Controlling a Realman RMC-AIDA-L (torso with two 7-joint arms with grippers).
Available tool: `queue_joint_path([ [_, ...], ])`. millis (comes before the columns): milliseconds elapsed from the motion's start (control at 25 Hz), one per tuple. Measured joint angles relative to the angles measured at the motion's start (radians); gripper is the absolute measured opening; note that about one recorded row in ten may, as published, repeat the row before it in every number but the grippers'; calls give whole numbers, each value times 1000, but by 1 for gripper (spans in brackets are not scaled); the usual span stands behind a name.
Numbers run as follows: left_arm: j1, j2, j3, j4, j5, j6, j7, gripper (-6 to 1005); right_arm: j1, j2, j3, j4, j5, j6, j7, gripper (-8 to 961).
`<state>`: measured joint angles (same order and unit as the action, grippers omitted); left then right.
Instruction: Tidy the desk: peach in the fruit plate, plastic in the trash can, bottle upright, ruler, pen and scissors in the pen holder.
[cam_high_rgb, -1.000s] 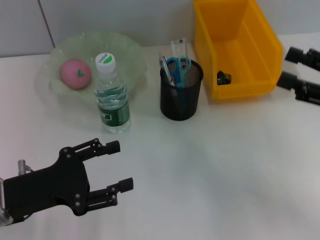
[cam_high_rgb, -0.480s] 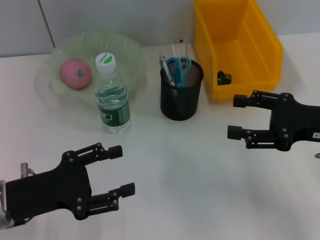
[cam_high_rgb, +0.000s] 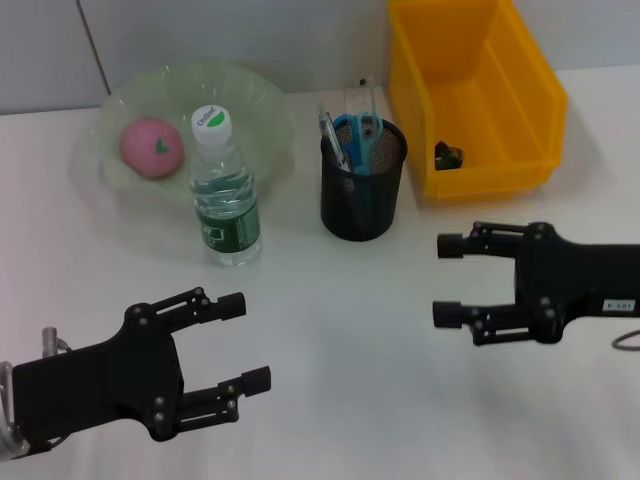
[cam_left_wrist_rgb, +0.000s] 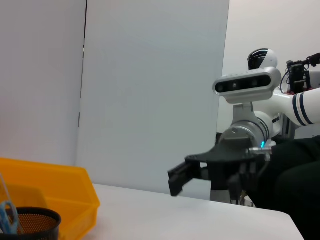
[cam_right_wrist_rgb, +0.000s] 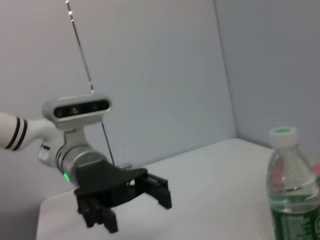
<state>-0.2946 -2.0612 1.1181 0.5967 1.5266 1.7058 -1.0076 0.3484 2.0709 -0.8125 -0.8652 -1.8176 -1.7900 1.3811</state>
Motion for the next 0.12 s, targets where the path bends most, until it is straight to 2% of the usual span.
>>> queue_joint_path([
  [120, -2, 1, 0, 0, -1, 0, -5, 765, -2, 0, -2, 0, -8, 0, 3, 819],
])
